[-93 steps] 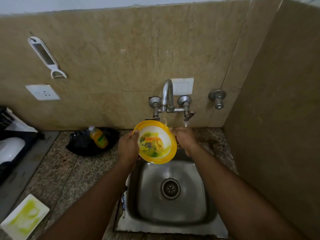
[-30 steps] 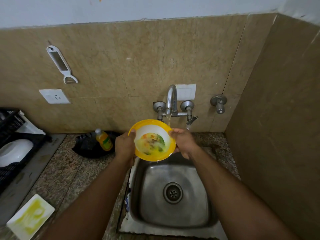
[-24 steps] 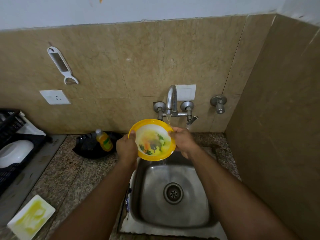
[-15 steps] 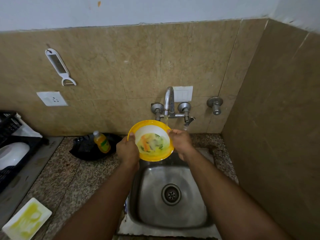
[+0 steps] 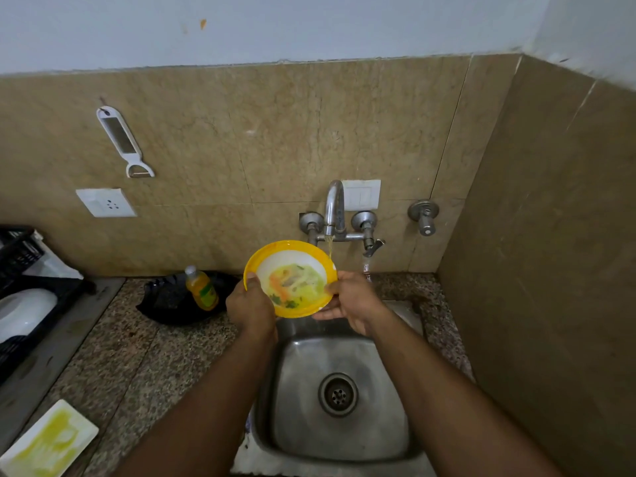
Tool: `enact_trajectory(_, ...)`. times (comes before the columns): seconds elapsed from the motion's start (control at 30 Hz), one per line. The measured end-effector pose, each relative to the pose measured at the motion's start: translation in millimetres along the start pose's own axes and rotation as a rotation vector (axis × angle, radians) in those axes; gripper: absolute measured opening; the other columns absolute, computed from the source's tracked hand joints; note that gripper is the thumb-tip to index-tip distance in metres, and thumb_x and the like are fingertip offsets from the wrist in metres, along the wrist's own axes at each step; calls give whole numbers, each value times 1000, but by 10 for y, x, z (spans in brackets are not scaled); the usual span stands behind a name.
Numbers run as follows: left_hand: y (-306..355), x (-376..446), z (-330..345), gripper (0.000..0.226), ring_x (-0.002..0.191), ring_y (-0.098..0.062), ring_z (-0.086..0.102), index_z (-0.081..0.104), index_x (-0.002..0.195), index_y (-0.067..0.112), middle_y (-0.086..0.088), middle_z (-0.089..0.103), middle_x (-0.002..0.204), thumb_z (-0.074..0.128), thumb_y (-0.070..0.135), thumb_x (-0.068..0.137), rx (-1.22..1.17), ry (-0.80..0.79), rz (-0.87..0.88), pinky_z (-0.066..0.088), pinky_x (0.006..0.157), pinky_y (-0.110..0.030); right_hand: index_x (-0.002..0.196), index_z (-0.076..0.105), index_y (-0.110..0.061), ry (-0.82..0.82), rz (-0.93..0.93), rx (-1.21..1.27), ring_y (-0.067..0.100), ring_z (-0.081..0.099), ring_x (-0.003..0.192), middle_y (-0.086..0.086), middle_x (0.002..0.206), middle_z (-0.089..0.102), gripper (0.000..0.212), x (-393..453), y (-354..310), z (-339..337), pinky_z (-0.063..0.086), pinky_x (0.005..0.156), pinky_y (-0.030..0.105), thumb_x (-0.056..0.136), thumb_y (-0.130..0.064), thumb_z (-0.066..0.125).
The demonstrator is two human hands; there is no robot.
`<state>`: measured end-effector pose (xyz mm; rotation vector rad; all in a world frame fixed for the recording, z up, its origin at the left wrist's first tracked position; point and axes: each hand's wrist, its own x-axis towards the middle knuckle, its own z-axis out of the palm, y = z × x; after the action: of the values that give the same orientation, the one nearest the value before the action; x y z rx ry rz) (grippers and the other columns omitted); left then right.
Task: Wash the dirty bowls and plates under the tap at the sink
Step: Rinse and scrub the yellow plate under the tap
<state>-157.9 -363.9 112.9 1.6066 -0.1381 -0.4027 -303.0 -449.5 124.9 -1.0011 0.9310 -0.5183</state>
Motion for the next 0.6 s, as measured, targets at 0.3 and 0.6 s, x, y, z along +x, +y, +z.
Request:
enact_trajectory(0.3, 158, 38, -55, 49, 101, -39, 72, 68, 117, 19, -11, 75, 112, 74, 52, 82, -55, -396, -401, 59, 84, -64, 102, 71, -15, 196, -101, -196, 14, 67, 52, 5, 77, 72, 21, 109, -49, -152, 54, 42, 31, 106, -27, 54)
enact_trajectory(0.6, -190, 112, 74, 88, 102, -43, 68, 73, 106, 6, -20, 71, 111, 46, 82, 70, 65, 64, -154, 57, 91, -57, 87, 69, -16, 267, -98, -131, 20, 68, 65, 6, 78, 73, 20, 130, 147, -14, 62, 62, 42, 103, -18, 58)
